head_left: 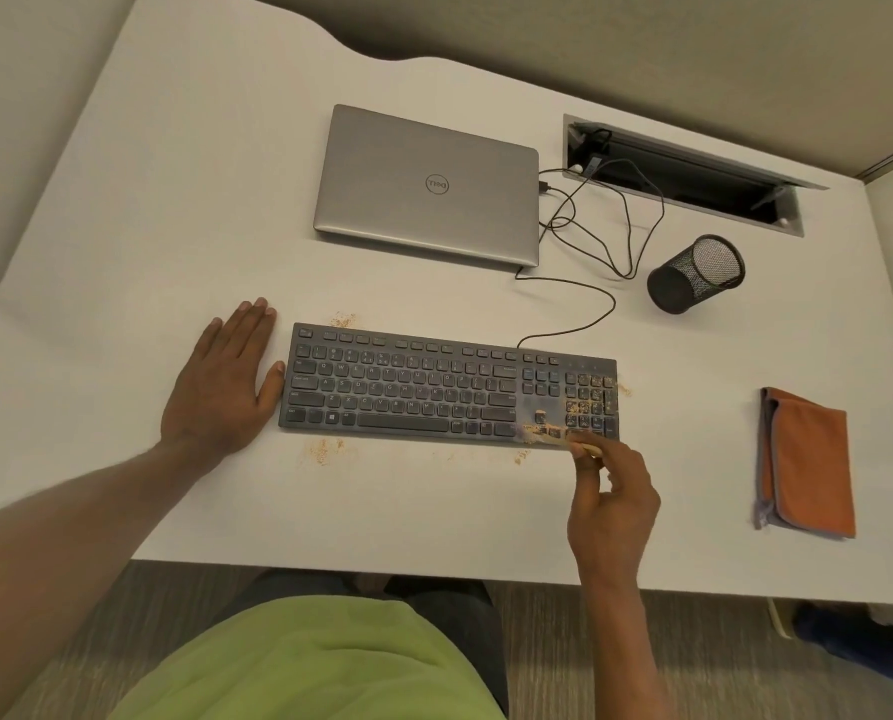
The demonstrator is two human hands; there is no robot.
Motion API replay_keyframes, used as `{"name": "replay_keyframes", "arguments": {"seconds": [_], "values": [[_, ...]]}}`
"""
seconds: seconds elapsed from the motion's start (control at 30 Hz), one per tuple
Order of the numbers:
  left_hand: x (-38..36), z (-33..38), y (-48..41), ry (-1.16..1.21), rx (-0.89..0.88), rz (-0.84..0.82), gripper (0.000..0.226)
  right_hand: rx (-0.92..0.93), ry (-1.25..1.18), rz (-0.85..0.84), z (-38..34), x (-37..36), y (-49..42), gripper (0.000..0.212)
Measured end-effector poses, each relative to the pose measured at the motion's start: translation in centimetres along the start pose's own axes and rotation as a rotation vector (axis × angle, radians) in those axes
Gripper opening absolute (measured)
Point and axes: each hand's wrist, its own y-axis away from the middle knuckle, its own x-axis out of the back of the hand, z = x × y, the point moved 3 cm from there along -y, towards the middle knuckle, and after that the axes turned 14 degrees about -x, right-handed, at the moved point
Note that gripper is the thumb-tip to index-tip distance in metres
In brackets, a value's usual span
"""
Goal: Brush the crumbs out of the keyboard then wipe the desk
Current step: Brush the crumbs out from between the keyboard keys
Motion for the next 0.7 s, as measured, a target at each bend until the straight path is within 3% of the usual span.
{"name": "replay_keyframes", "arguments": {"seconds": [0.17,0.43,0.7], "values": [[0.0,0.0,0.0,-0.008,0.002,-0.006,0.071,-0.077,-0.11,0.065,-0.5,-0.9,-0.1,0.016],[-0.2,-0.1,0.0,-0.013,0.0,-0.011,0.071,-0.082,-0.005,0.036,0.4,-0.5,0.6,0.012],[-0.3,-0.2,0.0,-0.01,0.0,-0.021,0.072,-0.082,-0.098,0.078,-1.1,-1.1,0.1,0.012]]}}
